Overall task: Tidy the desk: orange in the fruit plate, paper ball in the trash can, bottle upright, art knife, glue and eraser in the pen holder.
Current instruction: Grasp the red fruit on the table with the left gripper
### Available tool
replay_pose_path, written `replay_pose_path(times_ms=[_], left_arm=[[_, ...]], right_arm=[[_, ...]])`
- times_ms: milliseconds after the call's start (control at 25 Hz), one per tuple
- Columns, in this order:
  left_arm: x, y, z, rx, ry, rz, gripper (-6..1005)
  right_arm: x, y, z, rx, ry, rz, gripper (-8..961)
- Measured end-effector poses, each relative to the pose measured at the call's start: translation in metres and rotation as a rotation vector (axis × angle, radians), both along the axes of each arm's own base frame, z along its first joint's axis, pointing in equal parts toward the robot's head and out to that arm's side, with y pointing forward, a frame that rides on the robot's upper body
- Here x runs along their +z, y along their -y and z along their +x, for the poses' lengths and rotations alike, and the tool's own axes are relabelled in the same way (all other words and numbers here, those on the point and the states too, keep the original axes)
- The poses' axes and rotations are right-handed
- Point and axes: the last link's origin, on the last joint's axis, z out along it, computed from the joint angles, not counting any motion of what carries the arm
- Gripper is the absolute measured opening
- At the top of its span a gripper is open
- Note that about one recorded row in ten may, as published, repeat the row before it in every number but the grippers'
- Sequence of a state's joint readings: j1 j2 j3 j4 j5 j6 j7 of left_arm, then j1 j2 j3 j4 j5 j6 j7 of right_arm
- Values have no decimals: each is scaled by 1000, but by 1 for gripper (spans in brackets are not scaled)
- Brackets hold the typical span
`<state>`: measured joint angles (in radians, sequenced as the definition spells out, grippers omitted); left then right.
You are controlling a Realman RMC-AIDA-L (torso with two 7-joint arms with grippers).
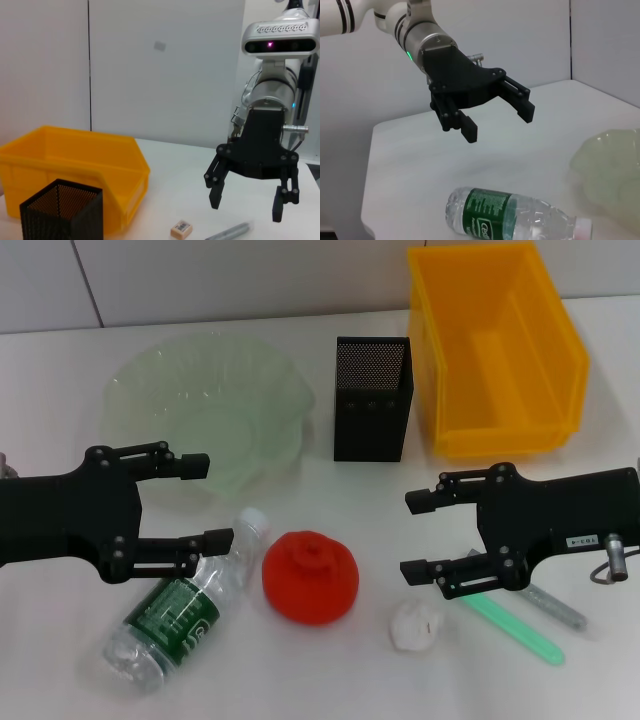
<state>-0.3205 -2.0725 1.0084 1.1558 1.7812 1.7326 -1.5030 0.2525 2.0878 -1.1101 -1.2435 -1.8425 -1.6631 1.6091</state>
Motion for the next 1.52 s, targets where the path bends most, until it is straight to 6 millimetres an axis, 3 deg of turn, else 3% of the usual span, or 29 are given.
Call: replay_pose_path(times_ms=[800,1040,1200,1520], left_arm=[[-2,1,0,4,7,-12,812],[-10,1,0,17,-1,-29,812],[-25,-4,1,31,-25,-30,811],[-63,-22,7,64,-70,-60,811]], right_arm=[[-1,5,9,-6,-34,8,769],[16,2,21,-45,-42,85,770],[30,5,34,-88,-57,146,770],[36,15,54,-165,-109,162,770]])
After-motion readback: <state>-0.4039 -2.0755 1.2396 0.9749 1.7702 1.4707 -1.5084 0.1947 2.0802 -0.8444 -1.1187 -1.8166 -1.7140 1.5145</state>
